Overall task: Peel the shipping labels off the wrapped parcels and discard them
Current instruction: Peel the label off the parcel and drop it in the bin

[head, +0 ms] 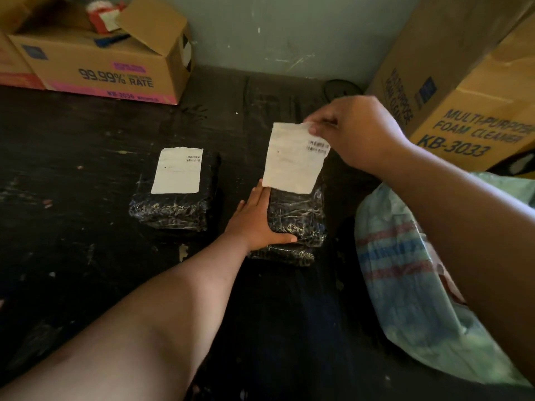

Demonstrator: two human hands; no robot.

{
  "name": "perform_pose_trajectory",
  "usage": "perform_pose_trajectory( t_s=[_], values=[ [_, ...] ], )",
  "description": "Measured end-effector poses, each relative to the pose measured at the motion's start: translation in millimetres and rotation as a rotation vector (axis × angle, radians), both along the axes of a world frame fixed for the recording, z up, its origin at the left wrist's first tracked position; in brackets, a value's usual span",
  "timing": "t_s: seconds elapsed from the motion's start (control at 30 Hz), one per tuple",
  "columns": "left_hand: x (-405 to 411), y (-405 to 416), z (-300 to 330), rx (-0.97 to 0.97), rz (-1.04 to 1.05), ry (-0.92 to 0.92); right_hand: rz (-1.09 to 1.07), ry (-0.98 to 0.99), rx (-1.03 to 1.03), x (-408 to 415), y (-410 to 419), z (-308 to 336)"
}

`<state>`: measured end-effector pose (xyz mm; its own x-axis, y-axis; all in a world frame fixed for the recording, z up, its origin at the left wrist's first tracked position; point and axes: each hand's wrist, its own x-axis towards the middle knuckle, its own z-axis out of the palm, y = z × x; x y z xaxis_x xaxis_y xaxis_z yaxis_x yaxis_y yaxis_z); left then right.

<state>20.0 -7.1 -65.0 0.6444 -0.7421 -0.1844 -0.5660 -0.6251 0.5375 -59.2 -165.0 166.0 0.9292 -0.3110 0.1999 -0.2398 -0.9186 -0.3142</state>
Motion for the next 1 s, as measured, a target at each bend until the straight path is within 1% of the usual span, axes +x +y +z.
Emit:
perform_pose_trajectory(
  t_s=[0.07, 0.17, 0.3, 0.4, 0.53, 0.6, 0.7, 0.77, 0.9, 1.0],
  values=[
    [0.2, 0.2, 0.8, 0.038, -0.02, -0.003, 0.019, 0.037, -0.067, 0.7, -0.1, 4.9],
    [-0.1, -0.4, 6.0, 0.09, -0.041, -0.05, 0.008, 0.115, -0.13, -2.0, 2.3, -4.7],
    [-3.8, -2.4, 14.6, 0.144, -0.083, -0.153, -0.043, 0.185, -0.144, -11.0, 6.0, -25.1],
    [-7.0, -1.8, 16.8, 0.18, -0.087, -0.157, -0.095, 0.246, -0.115, -17.5, 6.2, -37.2],
    [-8.8, -3.0, 19.4, 0.197, -0.079, -0.166, -0.11, 0.22, -0.078, -31.5, -2.4, -40.2],
    [-10.3, -3.5, 22.5, 0.175, -0.101, -0.191, -0.126, 0.195, -0.083, -41.9, -11.8, -34.9],
    [-20.0, -9.6, 30.3, 0.116, -0.143, -0.244, -0.109, 0.185, -0.177, -65.5, -29.4, -21.2],
    [-31.7, -19.9, 37.4, 0.066, -0.149, -0.247, -0.102, 0.183, -0.228, -86.7, -39.0, -7.1],
    [-70.0, -56.7, 54.8, -0.049, -0.206, -0.283, -0.223, 0.118, -0.218, -134.4, -61.3, 22.1],
    [-115.0, -95.2, 69.0, -0.102, -0.262, -0.3, -0.294, 0.108, -0.28, -174.1, -81.2, 38.5]
  ],
)
